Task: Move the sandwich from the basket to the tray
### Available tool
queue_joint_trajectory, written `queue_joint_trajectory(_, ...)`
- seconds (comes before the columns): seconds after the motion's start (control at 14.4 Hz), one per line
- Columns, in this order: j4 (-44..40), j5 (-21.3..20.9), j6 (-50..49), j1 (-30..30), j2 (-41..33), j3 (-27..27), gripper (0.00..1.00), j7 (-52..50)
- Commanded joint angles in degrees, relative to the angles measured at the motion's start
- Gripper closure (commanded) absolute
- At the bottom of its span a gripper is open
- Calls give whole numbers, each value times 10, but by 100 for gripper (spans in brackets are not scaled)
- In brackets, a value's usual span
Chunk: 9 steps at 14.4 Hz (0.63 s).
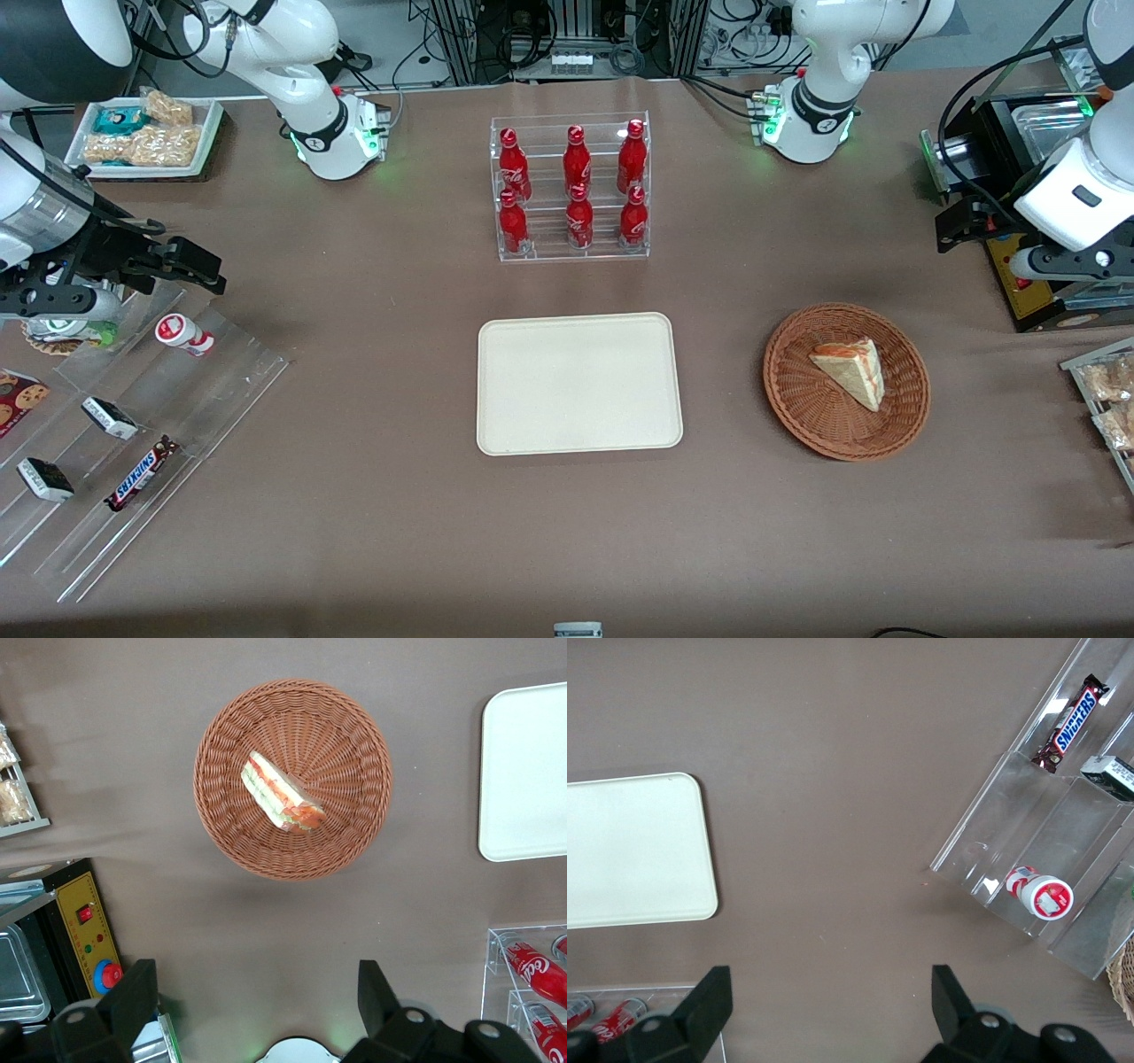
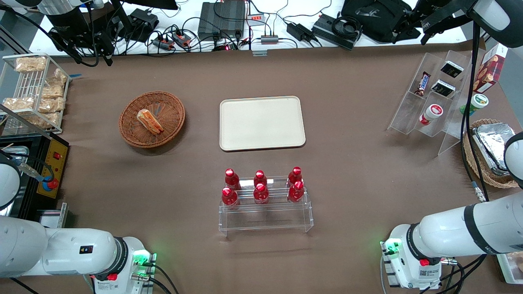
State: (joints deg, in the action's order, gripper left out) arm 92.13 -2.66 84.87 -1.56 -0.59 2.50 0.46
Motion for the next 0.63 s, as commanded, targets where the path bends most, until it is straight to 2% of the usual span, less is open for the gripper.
queue_joint_trajectory(0.0, -1, 2, -8, 4, 0, 2, 0, -7)
queue_joint_trajectory(0.56, 14, 0, -4, 6, 14, 1, 0, -7)
